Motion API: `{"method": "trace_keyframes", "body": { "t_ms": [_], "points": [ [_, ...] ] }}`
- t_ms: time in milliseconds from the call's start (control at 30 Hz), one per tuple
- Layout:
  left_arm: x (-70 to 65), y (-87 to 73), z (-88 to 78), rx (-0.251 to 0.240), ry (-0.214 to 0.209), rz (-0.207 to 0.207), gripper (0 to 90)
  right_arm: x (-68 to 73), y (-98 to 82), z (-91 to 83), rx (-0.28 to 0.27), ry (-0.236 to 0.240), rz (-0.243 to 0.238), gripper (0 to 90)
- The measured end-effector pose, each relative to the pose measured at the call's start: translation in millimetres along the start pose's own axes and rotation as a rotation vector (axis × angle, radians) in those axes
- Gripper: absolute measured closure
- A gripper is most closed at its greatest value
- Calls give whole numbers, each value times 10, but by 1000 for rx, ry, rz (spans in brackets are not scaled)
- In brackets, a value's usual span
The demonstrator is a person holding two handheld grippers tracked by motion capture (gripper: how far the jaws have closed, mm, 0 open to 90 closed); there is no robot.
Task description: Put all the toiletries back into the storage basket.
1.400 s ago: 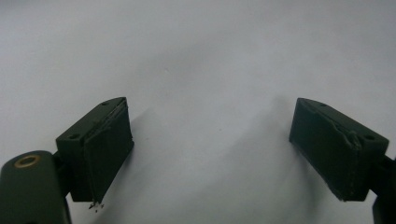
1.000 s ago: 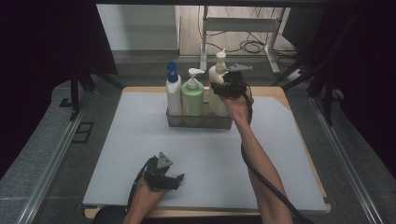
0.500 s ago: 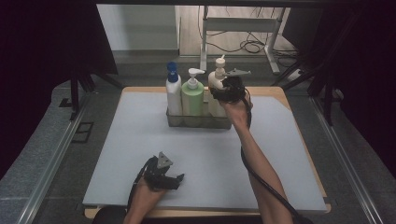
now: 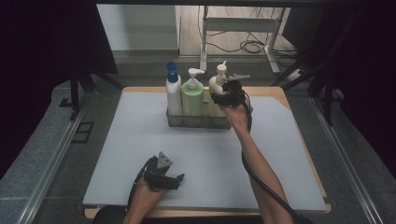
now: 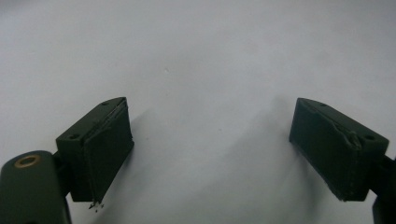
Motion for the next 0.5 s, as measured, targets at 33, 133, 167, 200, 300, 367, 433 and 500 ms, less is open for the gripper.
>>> {"method": "trace_keyframes", "body": {
  "t_ms": [33, 133, 167, 200, 300, 367, 433, 500],
  "points": [
    [0, 0, 0, 0, 0, 0, 125, 2, -10, 7, 3, -1, -1, 399],
    [0, 0, 0, 0, 0, 0, 125, 12, -38, 26, 13, -2, -7, 399],
    [0, 0, 0, 0, 0, 0, 125, 16, -46, 32, 16, -3, -6, 400],
    [0, 0, 0, 0, 0, 0, 126, 19, -54, 38, 20, -2, -8, 400],
    [0, 0, -1, 1, 0, 0, 126, 30, -76, 61, 31, -2, -13, 400],
    [-1, 0, -1, 1, 0, 0, 126, 37, -90, 74, 37, -2, -14, 399],
    [0, 0, -1, 1, 0, 0, 125, 44, -109, 89, 44, -3, -14, 399],
    [0, 0, -1, 1, 0, 0, 125, 53, -127, 105, 50, -1, -14, 398]
  ]
}}
Point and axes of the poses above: each handheld gripper's, and its own axes: z roughly forward along the jaws, y roughly out of its top, x roughly to its left, the point moved 6 cm from there along z, roughly forward along the jaws, and after that the axes turned 7 degrees about -y, right-handed, at the moved point
